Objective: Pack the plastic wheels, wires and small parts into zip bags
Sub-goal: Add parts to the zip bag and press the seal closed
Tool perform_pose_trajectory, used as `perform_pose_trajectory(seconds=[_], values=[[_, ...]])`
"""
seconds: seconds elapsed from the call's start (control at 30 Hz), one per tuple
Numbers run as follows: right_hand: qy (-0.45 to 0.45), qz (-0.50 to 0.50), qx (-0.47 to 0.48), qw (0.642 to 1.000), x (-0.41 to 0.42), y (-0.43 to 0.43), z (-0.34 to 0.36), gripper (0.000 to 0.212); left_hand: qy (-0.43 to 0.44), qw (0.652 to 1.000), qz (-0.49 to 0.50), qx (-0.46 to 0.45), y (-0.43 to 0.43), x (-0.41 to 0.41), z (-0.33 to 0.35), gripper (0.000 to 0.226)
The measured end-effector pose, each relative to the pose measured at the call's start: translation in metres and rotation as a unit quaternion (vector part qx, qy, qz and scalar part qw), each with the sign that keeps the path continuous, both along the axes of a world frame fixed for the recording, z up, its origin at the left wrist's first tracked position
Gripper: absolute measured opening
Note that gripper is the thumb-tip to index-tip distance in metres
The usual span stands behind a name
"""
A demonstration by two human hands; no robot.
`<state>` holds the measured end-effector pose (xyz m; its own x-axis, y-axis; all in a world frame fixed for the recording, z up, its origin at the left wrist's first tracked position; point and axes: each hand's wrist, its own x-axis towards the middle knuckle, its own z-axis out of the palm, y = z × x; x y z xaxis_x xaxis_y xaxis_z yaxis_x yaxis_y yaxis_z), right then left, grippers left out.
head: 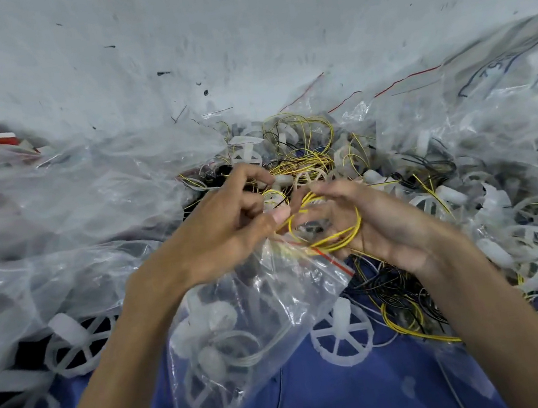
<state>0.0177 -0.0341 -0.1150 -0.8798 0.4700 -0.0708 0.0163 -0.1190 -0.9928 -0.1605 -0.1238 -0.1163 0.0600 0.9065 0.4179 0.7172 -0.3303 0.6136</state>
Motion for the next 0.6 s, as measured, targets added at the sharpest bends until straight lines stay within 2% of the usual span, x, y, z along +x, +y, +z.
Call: perform_pose_trajectory(seconds=[0.1, 0.17, 0.23, 0.33, 0.37, 0.43, 0.5, 0.6], values=[[-0.12, 0.016, 0.119, 0.985, 0.0, -0.006, -0.005, 0.021, -0.047, 0.997, -0.059, 0.003, -0.001, 0.005, 0.004, 0.02], [-0.156, 0.061, 0.206, 0.964, -0.004, -0.014, -0.009, 0.022, -0.051, 0.995, -0.091, -0.003, -0.002, 0.015, 0.004, 0.013], [-0.15, 0.068, 0.232, 0.959, -0.012, -0.023, -0.017, 0.018, -0.059, 0.991, -0.12, -0.015, -0.001, 0.027, 0.002, 0.012], [-0.125, 0.036, 0.172, 0.977, -0.019, -0.031, -0.018, 0.018, -0.058, 0.988, -0.143, -0.011, -0.002, 0.035, 0.002, 0.014], [-0.137, 0.064, 0.161, 0.975, -0.02, -0.035, -0.016, 0.019, -0.066, 0.987, -0.146, -0.013, -0.003, 0.035, 0.003, 0.014], [-0.224, 0.098, 0.169, 0.955, -0.021, -0.039, -0.018, 0.02, -0.091, 0.984, -0.152, -0.018, -0.006, 0.032, 0.006, 0.012], [-0.253, 0.096, 0.208, 0.94, -0.016, -0.038, -0.024, 0.026, -0.093, 0.984, -0.148, -0.029, -0.007, 0.031, 0.007, 0.012], [-0.231, 0.113, 0.303, 0.918, -0.017, -0.039, -0.02, 0.019, -0.086, 0.985, -0.141, -0.04, -0.006, 0.032, 0.006, 0.016]])
